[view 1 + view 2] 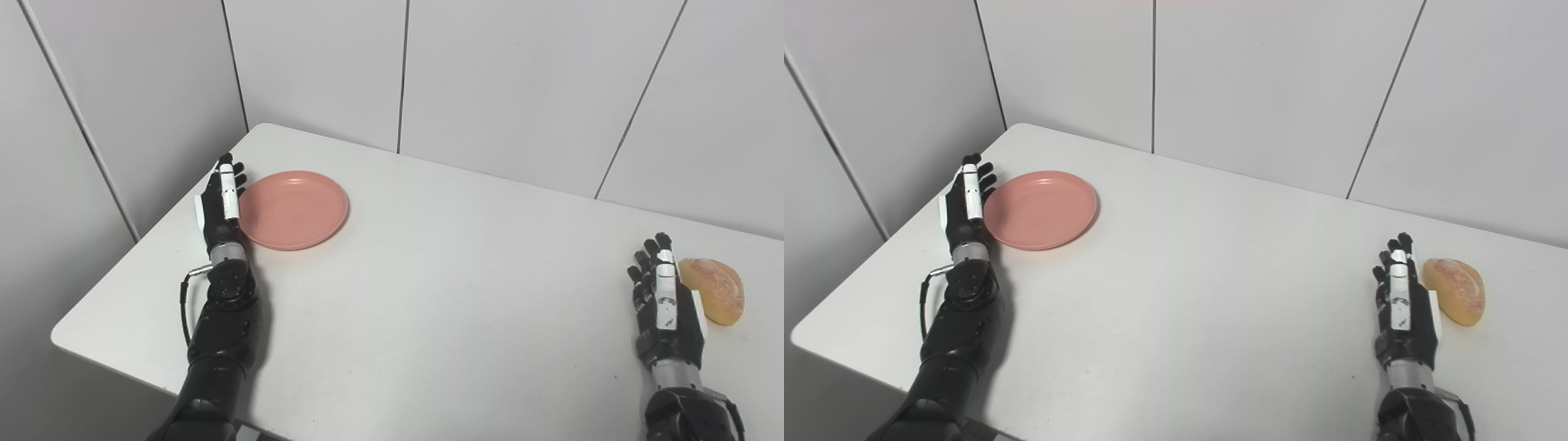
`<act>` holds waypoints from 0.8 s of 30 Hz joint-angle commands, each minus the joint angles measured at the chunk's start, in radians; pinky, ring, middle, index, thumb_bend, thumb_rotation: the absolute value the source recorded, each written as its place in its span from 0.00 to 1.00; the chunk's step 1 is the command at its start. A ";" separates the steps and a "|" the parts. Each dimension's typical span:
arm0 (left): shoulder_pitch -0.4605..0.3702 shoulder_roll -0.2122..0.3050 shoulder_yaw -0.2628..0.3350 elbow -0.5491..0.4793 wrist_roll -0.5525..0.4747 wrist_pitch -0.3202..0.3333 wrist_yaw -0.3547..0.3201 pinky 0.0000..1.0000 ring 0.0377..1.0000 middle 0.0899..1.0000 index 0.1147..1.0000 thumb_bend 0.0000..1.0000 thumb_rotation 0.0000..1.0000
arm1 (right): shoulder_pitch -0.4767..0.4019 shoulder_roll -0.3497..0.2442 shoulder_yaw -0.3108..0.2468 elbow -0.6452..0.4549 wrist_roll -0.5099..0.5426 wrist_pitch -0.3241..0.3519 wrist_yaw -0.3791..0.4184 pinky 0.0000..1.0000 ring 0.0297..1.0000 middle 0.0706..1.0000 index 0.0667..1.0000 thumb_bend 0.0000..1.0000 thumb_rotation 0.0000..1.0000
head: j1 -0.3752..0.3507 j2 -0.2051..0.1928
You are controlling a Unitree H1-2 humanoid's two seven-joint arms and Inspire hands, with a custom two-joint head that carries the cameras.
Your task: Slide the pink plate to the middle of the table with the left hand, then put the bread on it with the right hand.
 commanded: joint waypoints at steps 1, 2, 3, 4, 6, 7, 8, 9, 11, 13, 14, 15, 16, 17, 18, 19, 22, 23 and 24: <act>-0.040 0.016 -0.018 -0.022 0.025 0.003 -0.011 0.81 0.81 0.80 0.79 0.50 1.00 | -0.015 -0.008 -0.001 -0.018 0.000 -0.011 0.005 1.00 1.00 1.00 1.00 0.77 0.89 | 0.001 0.001; -0.043 0.014 -0.021 -0.018 0.018 0.002 -0.017 0.81 0.82 0.81 0.80 0.50 1.00 | -0.016 -0.009 -0.002 -0.016 -0.004 -0.013 -0.001 1.00 1.00 1.00 1.00 0.77 0.89 | 0.000 0.001; -0.044 0.012 -0.023 -0.014 0.013 0.002 -0.021 0.82 0.82 0.81 0.81 0.50 1.00 | -0.017 -0.008 -0.002 -0.014 -0.007 -0.015 -0.004 1.00 1.00 1.00 1.00 0.76 0.90 | 0.000 0.001; -0.046 0.010 -0.024 -0.012 0.007 0.001 -0.024 0.83 0.83 0.81 0.81 0.50 1.00 | -0.017 -0.008 -0.004 -0.012 -0.004 -0.017 -0.005 1.00 1.00 1.00 1.00 0.76 0.90 | -0.001 0.000; -0.050 0.006 -0.027 -0.010 0.000 0.005 -0.033 0.83 0.83 0.82 0.81 0.49 1.00 | -0.018 -0.007 -0.006 -0.008 -0.002 -0.022 -0.004 1.00 1.00 1.00 1.00 0.75 0.89 | -0.002 0.002; -0.051 0.004 -0.028 -0.007 -0.003 0.006 -0.037 0.83 0.83 0.82 0.81 0.49 1.00 | -0.018 -0.008 -0.006 -0.006 0.001 -0.025 -0.001 1.00 1.00 1.00 1.00 0.75 0.90 | -0.002 0.002; -0.053 0.001 -0.028 -0.005 -0.008 0.007 -0.041 0.83 0.83 0.82 0.81 0.49 1.00 | -0.018 -0.008 -0.005 -0.006 0.002 -0.024 0.001 1.00 1.00 1.00 1.00 0.75 0.90 | -0.002 0.002; -0.056 -0.003 -0.027 -0.005 -0.016 0.013 -0.044 0.83 0.83 0.82 0.81 0.49 1.00 | -0.018 -0.010 -0.004 -0.007 0.002 -0.021 0.003 1.00 1.00 1.00 1.00 0.75 0.90 | -0.002 0.002; -0.060 -0.009 -0.024 -0.007 -0.031 0.021 -0.052 0.83 0.83 0.81 0.80 0.50 1.00 | -0.018 -0.011 -0.003 -0.006 0.005 -0.021 0.007 1.00 1.00 1.00 1.00 0.76 0.90 | -0.001 0.002; -0.063 -0.018 -0.024 -0.011 -0.049 0.034 -0.066 0.84 0.84 0.82 0.81 0.51 1.00 | -0.018 -0.009 -0.004 -0.009 0.006 -0.020 0.005 1.00 1.00 1.00 1.00 0.76 0.90 | -0.004 0.002; -0.065 -0.023 -0.023 -0.014 -0.059 0.040 -0.071 0.84 0.84 0.82 0.81 0.51 1.00 | -0.018 -0.009 -0.004 -0.011 0.003 -0.020 0.001 1.00 1.00 1.00 1.00 0.76 0.90 | -0.004 0.003; -0.067 -0.027 -0.022 -0.015 -0.068 0.044 -0.075 0.85 0.84 0.82 0.81 0.51 1.00 | -0.018 -0.007 -0.006 -0.013 0.003 -0.017 -0.002 1.00 1.00 1.00 1.00 0.76 0.90 | -0.005 0.003; -0.067 -0.031 -0.022 -0.018 -0.074 0.047 -0.079 0.85 0.84 0.82 0.81 0.51 1.00 | -0.018 -0.005 -0.008 -0.016 0.004 -0.015 -0.005 1.00 1.00 1.00 1.00 0.76 0.89 | -0.005 0.003; -0.068 -0.034 -0.022 -0.020 -0.081 0.050 -0.085 0.85 0.84 0.82 0.81 0.51 1.00 | -0.018 -0.004 -0.008 -0.016 0.004 -0.015 -0.007 1.00 1.00 1.00 1.00 0.76 0.89 | -0.007 0.004; -0.068 -0.037 -0.023 -0.022 -0.088 0.051 -0.091 0.85 0.84 0.82 0.81 0.51 1.00 | -0.019 -0.003 -0.008 -0.016 0.003 -0.015 -0.009 1.00 1.00 1.00 1.00 0.75 0.89 | -0.007 0.004; -0.068 -0.040 -0.026 -0.025 -0.087 0.055 -0.094 0.85 0.84 0.82 0.81 0.51 1.00 | -0.019 -0.003 -0.008 -0.018 0.003 -0.013 -0.010 1.00 1.00 1.00 1.00 0.75 0.89 | -0.007 0.004; -0.066 -0.049 -0.040 -0.040 -0.084 0.071 -0.114 0.85 0.84 0.82 0.81 0.51 1.00 | -0.018 -0.002 -0.005 -0.025 0.005 -0.006 -0.006 1.00 1.00 1.00 1.00 0.77 0.88 | -0.013 0.005; -0.066 -0.054 -0.045 -0.047 -0.090 0.079 -0.125 0.84 0.84 0.82 0.81 0.50 1.00 | -0.019 -0.002 -0.004 -0.024 0.004 -0.009 -0.005 1.00 1.00 1.00 1.00 0.77 0.88 | -0.013 0.005; -0.066 -0.059 -0.051 -0.052 -0.089 0.083 -0.132 0.85 0.84 0.82 0.81 0.50 1.00 | -0.020 -0.002 -0.004 -0.023 0.004 -0.009 -0.005 1.00 1.00 1.00 1.00 0.77 0.88 | -0.013 0.005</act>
